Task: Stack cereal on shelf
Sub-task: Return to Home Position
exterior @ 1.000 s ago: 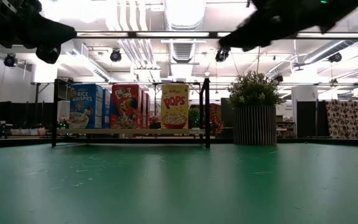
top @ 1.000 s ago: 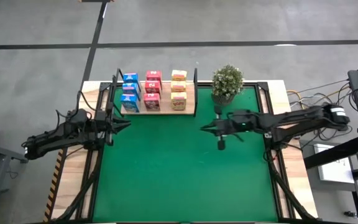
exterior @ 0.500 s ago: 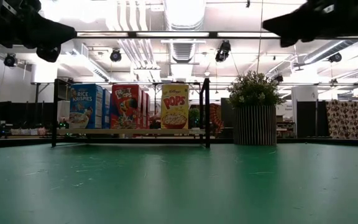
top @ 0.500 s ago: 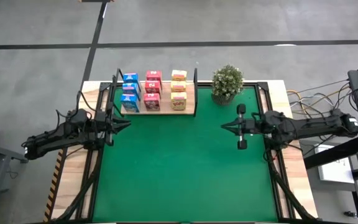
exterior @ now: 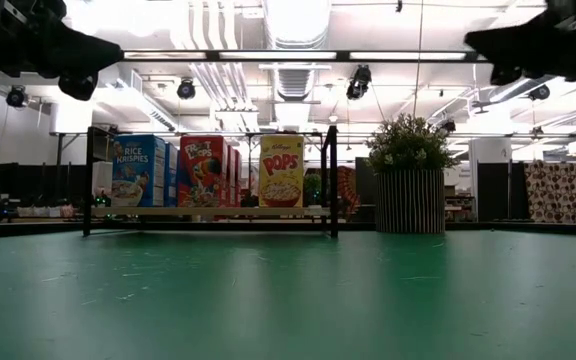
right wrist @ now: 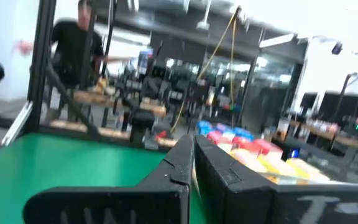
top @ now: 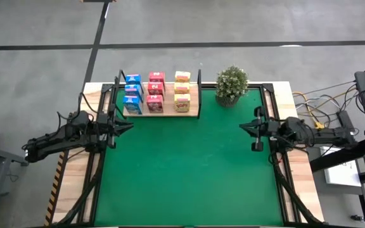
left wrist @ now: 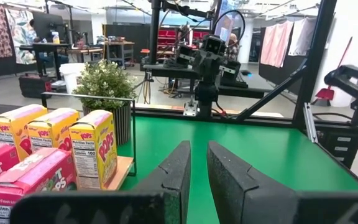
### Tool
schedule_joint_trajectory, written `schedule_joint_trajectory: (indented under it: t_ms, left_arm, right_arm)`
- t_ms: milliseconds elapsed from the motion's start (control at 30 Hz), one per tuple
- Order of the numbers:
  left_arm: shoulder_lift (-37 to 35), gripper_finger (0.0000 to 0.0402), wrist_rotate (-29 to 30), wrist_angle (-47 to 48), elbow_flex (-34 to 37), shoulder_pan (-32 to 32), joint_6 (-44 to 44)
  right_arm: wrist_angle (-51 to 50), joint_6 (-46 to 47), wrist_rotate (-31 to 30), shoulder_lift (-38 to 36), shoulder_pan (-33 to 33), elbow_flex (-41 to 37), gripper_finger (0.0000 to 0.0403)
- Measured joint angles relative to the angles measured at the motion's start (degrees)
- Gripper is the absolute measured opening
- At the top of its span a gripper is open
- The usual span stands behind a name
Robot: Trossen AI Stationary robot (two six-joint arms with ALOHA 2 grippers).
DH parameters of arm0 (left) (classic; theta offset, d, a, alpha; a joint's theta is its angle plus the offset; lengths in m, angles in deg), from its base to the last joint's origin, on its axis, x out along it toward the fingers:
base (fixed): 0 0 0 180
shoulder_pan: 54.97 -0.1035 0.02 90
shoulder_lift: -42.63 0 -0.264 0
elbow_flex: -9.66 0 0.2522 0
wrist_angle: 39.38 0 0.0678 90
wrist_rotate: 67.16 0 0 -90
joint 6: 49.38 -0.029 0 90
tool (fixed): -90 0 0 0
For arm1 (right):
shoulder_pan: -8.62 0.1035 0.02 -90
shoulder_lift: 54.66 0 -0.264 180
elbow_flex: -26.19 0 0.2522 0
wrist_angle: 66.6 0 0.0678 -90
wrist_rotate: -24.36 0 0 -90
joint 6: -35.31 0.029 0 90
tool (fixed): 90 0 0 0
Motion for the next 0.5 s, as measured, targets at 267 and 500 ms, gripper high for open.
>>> schedule_joint_trajectory:
  t_ms: [267,500]
  left_arm:
    - [0.0,0.0036,0.0,0.3,0.0,0.0,2.2]
    - [0.1,0.0036,0.0,0.3,-0.1,0.0,2.7]
  right_arm:
    - [-4.9,2.3,0.0,-8.8,0.0,-2.2,0.0009]
    - [-6.8,8.0,0.6,-8.0,0.0,-3.3,0.0009]
